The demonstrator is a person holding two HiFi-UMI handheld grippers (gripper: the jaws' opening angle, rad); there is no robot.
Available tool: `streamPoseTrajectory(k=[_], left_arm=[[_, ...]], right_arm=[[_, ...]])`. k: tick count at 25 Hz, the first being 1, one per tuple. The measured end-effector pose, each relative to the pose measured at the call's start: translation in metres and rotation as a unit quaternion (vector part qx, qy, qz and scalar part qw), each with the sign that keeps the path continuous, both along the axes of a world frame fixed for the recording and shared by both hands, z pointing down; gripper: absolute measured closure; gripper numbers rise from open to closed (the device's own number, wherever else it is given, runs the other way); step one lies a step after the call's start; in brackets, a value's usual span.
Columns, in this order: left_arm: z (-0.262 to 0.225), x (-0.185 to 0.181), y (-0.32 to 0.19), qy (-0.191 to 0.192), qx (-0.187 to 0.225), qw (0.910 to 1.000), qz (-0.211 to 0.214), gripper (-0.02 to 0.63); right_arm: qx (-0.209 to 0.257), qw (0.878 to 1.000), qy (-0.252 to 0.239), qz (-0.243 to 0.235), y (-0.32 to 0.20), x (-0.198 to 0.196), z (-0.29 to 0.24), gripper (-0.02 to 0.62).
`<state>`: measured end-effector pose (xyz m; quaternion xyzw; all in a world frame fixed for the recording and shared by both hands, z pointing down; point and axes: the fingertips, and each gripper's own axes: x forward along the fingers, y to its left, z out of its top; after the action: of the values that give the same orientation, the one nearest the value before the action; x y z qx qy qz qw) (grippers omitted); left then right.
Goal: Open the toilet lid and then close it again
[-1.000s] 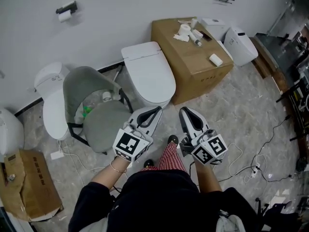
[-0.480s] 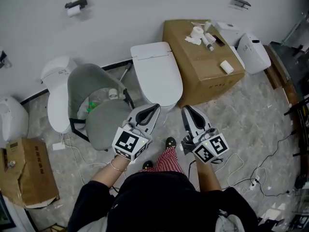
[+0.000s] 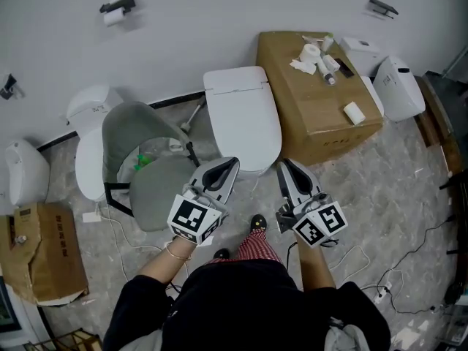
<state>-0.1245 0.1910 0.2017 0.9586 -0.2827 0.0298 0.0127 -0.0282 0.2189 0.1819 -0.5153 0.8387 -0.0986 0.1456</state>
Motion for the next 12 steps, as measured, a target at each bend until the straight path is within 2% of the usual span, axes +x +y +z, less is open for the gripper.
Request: streamPoseTrajectory(k=[12], left_arm=[[-0.004, 0.063, -0.060, -0.009, 0.006, 0.9998, -0.018, 0.601]], right_arm=[[0.009, 1.000, 0.003, -0.029, -0.066, 0.057, -0.004, 0.572]])
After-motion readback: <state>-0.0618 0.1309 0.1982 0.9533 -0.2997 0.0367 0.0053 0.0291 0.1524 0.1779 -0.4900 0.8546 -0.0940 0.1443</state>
